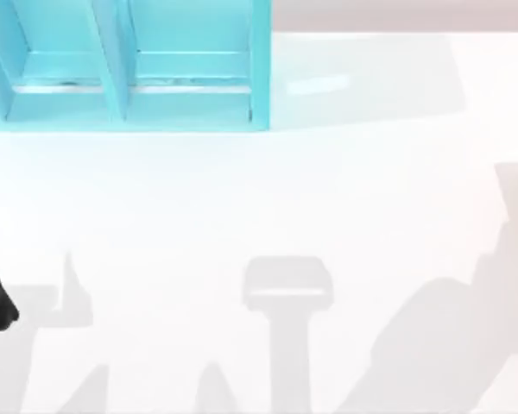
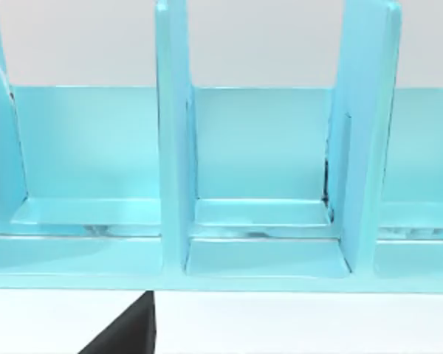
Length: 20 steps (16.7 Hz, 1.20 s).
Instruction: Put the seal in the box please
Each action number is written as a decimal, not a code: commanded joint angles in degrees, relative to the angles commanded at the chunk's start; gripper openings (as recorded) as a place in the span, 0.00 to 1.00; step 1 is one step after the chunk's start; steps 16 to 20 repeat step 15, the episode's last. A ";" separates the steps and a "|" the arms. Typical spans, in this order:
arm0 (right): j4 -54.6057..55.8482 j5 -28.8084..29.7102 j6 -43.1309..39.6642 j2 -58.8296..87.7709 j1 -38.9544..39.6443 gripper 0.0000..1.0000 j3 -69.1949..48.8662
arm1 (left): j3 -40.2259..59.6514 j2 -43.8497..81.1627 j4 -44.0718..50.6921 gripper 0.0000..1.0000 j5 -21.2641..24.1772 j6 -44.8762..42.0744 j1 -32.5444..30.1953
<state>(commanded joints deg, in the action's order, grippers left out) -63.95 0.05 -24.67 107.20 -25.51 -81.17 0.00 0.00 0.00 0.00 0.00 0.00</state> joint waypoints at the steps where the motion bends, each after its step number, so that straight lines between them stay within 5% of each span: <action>1: 0.00 0.00 0.00 0.00 0.00 0.38 0.00 | 0.00 0.00 0.00 1.00 0.00 0.00 0.00; 9: 0.00 0.00 0.00 0.00 0.00 0.98 0.00 | 0.00 0.00 0.00 1.00 0.00 0.00 0.00; 20: 0.00 0.00 0.00 0.00 0.00 1.00 0.00 | 0.00 0.00 0.00 1.00 0.00 0.00 0.00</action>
